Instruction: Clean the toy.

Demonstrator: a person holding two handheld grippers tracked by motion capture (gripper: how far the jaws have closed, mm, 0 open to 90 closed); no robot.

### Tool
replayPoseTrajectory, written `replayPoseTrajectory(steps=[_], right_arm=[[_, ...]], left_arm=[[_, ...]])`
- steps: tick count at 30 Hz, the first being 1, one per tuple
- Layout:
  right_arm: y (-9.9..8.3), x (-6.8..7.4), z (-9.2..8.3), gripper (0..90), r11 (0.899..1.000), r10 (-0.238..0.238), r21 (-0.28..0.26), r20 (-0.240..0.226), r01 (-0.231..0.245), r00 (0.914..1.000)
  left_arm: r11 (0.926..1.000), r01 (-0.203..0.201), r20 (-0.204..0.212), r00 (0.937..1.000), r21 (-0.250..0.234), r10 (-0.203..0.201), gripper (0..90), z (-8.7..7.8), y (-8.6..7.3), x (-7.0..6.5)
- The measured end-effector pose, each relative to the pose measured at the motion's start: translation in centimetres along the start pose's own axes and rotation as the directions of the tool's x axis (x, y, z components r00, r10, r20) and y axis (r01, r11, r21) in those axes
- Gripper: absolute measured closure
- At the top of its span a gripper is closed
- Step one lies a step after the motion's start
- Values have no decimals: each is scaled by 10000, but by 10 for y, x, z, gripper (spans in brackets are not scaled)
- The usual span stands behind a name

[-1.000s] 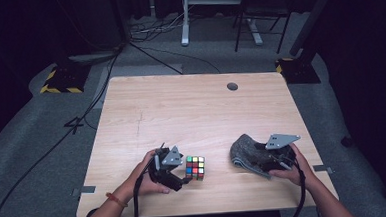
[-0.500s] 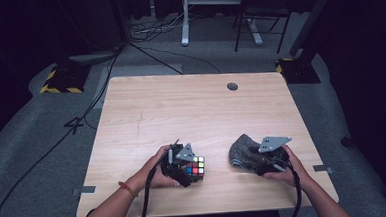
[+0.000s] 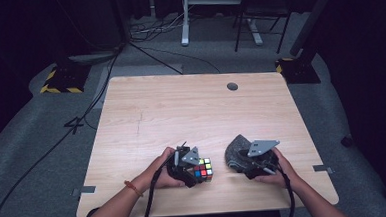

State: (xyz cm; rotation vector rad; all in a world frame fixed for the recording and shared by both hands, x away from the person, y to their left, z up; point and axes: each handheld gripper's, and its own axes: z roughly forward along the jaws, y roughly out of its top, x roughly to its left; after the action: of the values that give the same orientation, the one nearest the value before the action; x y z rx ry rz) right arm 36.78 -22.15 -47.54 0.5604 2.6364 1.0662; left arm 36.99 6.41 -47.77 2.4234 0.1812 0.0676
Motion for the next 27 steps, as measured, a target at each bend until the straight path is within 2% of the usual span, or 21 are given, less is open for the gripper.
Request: replayPoseTrajectory(steps=[4,8,10,14,17,24,27], right_arm=[[10,11,12,346,9993,-374,-55,-288,373,9989],[15,16,17,343,9985,-537,-156,-484,530,9974],[16,18,17,341,9981,-574,-267,-725,556,9957],[16,18,13,339,9978,-525,-451,-777,491,9956],[18,22,11,345,9964,-744,-446,-642,716,9952],[28,28,8,350,9936,-904,-728,-528,865,9945],[33,30,10,350,9926,-973,-791,-621,923,9933]], left_arm=[[9999,-153,129,9998,-57,154,332,7,8,-3],[9993,-366,327,9988,-74,368,332,15,17,-6],[9993,-376,399,9985,-70,379,332,17,19,-7],[9995,-289,359,9989,-130,293,331,17,18,-7],[9996,-273,329,9991,-90,276,331,16,17,-8],[9998,-42,337,9994,-200,49,323,11,10,-7],[9998,-48,329,9994,-181,54,309,10,7,-7]])
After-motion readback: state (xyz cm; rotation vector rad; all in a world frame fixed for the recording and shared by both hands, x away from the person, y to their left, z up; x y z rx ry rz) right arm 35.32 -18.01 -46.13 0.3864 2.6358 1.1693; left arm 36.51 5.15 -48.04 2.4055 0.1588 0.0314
